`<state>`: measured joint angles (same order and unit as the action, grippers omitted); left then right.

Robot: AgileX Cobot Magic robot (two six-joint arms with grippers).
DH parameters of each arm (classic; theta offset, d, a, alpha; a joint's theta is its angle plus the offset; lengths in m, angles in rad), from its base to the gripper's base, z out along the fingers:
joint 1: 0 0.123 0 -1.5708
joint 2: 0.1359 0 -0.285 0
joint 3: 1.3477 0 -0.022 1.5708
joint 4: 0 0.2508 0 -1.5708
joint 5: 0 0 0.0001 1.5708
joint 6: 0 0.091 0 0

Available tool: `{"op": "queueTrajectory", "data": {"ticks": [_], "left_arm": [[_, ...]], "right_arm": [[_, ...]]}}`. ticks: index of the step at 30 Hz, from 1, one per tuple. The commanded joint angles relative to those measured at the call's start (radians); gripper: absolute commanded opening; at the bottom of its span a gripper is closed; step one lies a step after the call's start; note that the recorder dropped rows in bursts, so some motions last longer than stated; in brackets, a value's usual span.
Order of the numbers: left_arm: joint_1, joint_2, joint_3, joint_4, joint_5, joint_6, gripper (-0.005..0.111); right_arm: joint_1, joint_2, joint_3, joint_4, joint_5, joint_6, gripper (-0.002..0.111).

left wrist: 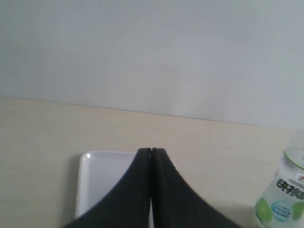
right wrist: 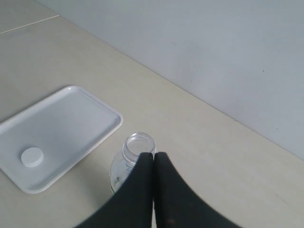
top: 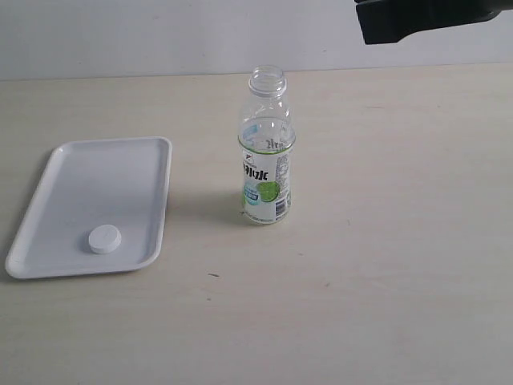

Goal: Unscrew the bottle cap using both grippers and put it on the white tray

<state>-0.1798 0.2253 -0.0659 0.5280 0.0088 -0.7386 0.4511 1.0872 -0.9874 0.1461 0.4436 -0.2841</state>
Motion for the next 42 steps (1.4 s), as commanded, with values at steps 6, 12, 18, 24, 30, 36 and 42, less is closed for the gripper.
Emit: {"op": "queueTrajectory", "data": {"ticks": [6,12,18,24,30,36,42], "left_arm": [[0.127,-0.090,0.004,0.002,0.225,-0.090,0.000],[0.130,-0.090,0.004,0.081,0.218,-0.067,0.000],[0.130,-0.168,0.004,0.062,0.213,-0.067,0.000],[0.141,-0.225,0.004,-0.199,0.278,0.232,0.000],[0.141,-0.225,0.026,-0.381,0.296,0.530,0.000],[0.141,-0.225,0.066,-0.359,0.353,0.530,0.000],[0.141,-0.225,0.066,-0.359,0.353,0.530,0.000]], "right_arm": [[-0.004,-0.005,0.004,0.005,-0.004,0.001,0.000],[-0.004,-0.005,0.004,0.005,-0.004,0.001,0.000],[-0.004,-0.005,0.004,0.005,-0.004,0.001,0.000],[-0.004,-0.005,0.004,0.009,-0.006,0.001,0.000],[-0.004,-0.005,0.004,0.011,-0.007,0.001,0.000],[-0.004,-0.005,0.004,0.011,-0.007,0.001,0.000],[-0.004,-0.005,0.004,0.011,-0.007,0.001,0.000]]}}
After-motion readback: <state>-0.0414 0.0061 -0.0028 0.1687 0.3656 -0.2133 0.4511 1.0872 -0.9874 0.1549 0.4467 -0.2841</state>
